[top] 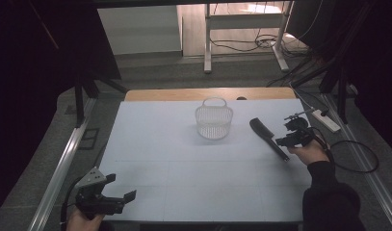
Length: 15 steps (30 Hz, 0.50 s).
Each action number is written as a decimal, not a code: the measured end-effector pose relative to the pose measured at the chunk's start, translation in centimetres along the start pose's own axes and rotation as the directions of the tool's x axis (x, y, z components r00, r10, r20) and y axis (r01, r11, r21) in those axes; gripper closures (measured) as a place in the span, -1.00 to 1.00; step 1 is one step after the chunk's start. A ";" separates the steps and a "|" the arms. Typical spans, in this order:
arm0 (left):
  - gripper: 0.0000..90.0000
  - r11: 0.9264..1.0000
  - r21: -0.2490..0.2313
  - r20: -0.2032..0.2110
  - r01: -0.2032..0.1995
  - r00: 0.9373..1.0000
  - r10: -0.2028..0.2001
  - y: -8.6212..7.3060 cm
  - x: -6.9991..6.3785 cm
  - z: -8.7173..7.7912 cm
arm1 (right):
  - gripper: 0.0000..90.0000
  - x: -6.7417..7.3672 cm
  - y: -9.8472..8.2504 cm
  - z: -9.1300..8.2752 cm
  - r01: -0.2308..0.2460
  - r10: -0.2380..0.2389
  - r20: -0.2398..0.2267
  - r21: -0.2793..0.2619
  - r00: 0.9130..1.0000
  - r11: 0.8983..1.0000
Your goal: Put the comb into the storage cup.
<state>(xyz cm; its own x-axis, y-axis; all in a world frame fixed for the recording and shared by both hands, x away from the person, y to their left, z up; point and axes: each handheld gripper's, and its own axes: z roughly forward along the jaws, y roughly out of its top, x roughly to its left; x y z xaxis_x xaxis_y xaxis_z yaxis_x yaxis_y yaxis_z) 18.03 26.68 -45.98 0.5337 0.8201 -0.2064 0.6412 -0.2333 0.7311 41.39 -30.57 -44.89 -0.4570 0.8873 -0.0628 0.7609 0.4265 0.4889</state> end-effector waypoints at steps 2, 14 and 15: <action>-0.95 1.000 0.000 -0.001 -0.001 1.000 0.001 0.0 0.0 0.0 | -0.15 0.2 0.1 0.0 0.013 -0.013 0.001 0.004 1.000 1.000; -0.95 1.000 0.001 0.000 -0.001 1.000 0.001 0.0 0.0 0.0 | -0.80 0.8 0.5 0.3 0.011 -0.011 -0.040 0.003 0.999 1.000; -0.95 1.000 0.002 0.000 -0.001 1.000 0.001 0.0 0.0 0.0 | -0.84 0.8 0.5 0.4 0.011 -0.011 -0.042 -0.002 0.999 1.000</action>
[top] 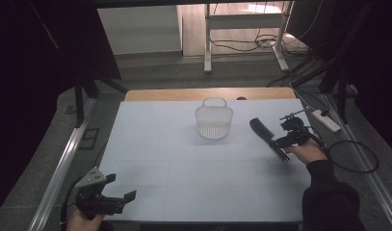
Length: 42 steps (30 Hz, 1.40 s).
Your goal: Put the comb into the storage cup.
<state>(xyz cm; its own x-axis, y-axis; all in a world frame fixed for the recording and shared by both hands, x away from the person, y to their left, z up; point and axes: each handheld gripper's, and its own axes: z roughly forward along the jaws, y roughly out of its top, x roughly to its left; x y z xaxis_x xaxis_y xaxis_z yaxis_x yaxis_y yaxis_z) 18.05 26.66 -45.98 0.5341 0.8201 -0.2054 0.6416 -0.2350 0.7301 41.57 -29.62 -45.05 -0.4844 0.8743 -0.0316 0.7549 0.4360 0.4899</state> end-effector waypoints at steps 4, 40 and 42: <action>-0.95 1.000 0.000 -0.001 -0.001 1.000 0.001 0.0 0.0 0.0 | -0.96 0.0 0.0 0.2 0.011 -0.011 -0.008 -0.010 1.000 1.000; -0.95 1.000 0.003 0.001 0.001 1.000 -0.001 0.0 0.0 0.0 | -1.00 0.3 -0.8 3.3 0.069 -0.071 0.016 0.097 0.997 0.993; -0.95 1.000 0.003 0.001 0.001 1.000 -0.001 0.0 0.0 0.0 | -1.00 0.3 -0.8 3.6 0.077 -0.080 0.019 0.099 0.997 0.992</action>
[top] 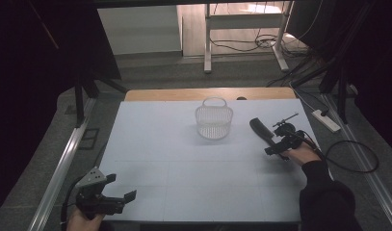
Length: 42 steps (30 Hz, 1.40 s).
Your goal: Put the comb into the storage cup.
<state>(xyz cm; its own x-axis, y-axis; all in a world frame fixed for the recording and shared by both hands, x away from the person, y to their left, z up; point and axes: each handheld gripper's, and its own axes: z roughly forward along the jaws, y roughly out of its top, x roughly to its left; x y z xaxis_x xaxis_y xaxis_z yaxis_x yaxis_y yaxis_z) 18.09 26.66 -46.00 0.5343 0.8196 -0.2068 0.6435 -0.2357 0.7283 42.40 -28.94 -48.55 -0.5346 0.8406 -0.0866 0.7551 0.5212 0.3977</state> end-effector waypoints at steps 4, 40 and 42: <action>-0.95 1.000 0.001 0.001 0.000 1.000 0.000 0.0 0.0 0.0 | -1.00 -0.1 0.0 0.7 -0.002 0.002 -0.003 0.023 1.000 1.000; -0.95 1.000 0.005 -0.003 -0.004 1.000 0.004 0.0 -0.1 0.1 | 0.12 -0.7 0.3 0.9 -0.017 0.021 -0.043 0.085 0.999 0.996; -0.95 1.000 0.005 -0.003 -0.005 1.000 0.005 0.0 -0.1 0.1 | 0.31 -0.8 0.3 0.8 -0.009 0.013 -0.045 0.081 0.999 0.997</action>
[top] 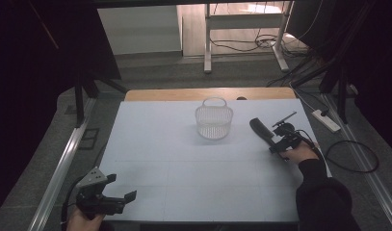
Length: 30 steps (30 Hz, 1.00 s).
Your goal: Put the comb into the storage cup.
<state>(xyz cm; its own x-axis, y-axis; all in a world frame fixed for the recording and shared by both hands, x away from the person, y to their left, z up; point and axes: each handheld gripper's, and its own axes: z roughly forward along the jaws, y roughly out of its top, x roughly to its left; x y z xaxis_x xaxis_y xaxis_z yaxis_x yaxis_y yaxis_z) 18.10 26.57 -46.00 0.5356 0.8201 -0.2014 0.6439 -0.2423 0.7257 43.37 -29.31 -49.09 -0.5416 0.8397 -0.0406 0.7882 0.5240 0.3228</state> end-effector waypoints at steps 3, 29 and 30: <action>-0.95 1.000 0.000 -0.001 0.000 1.000 0.000 0.0 0.0 0.0 | 0.59 0.1 0.0 -0.1 0.013 -0.013 -0.006 -0.003 1.000 1.000; -1.00 1.000 -0.007 0.036 0.022 0.999 -0.022 0.2 0.4 0.0 | 0.61 0.5 -1.0 -2.1 0.004 0.000 0.025 -0.155 1.000 0.988; -1.00 1.000 -0.011 0.038 0.019 0.999 -0.019 0.2 0.4 0.1 | 0.61 0.5 -1.0 -2.2 0.004 0.000 0.024 -0.161 1.000 0.987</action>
<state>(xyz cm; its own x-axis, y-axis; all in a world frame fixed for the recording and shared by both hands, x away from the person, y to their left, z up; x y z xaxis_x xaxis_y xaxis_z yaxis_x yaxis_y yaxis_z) 18.47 26.78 -45.93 0.5435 0.8044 -0.2399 0.6480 -0.2204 0.7291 41.65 -29.70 -47.36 -0.5344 0.8429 -0.0628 0.7290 0.4972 0.4704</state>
